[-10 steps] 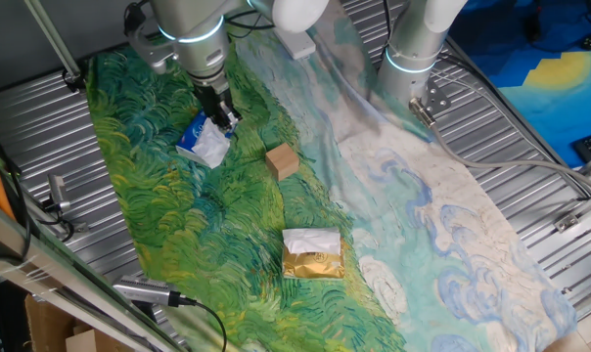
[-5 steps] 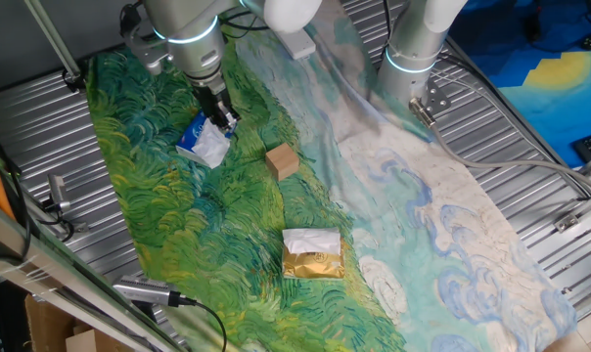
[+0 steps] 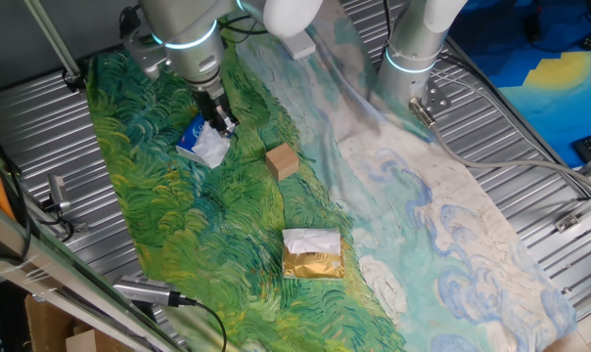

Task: Pick up one small block

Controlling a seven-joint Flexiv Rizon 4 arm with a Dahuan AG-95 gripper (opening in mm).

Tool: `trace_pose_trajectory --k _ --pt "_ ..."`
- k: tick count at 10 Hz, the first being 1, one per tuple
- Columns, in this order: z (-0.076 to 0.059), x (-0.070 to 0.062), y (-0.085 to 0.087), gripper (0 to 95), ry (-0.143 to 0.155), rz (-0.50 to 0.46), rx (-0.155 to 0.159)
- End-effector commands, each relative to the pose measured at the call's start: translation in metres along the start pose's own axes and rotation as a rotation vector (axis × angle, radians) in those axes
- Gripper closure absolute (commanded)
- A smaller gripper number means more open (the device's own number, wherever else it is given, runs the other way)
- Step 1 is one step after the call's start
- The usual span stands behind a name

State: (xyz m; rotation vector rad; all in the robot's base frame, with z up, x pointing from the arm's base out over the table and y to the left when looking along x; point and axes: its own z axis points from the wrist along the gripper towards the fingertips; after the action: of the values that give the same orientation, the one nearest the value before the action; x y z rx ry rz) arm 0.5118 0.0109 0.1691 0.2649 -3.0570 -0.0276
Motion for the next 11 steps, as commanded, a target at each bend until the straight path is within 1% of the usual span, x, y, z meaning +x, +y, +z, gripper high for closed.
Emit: trace_pose_trajectory --k 1,3,4,6,7,8,10,11 --pt "-0.003 -0.008 0.002 95.0 0.005 0.0 0.007" --pt "-0.007 -0.024 0.004 95.0 0.017 0.005 -0.003" --pt "-0.006 -0.027 0.011 95.0 0.025 0.016 -0.01" --pt "-0.006 -0.029 0.018 95.0 0.03 0.031 -0.01" --pt "-0.006 -0.029 0.019 95.0 0.041 0.034 -0.015" --pt "-0.006 -0.026 0.02 95.0 0.046 0.036 -0.018" --pt "-0.004 -0.02 0.022 95.0 0.043 0.046 -0.02" --pt "-0.004 -0.018 0.023 95.0 0.048 0.047 -0.027"
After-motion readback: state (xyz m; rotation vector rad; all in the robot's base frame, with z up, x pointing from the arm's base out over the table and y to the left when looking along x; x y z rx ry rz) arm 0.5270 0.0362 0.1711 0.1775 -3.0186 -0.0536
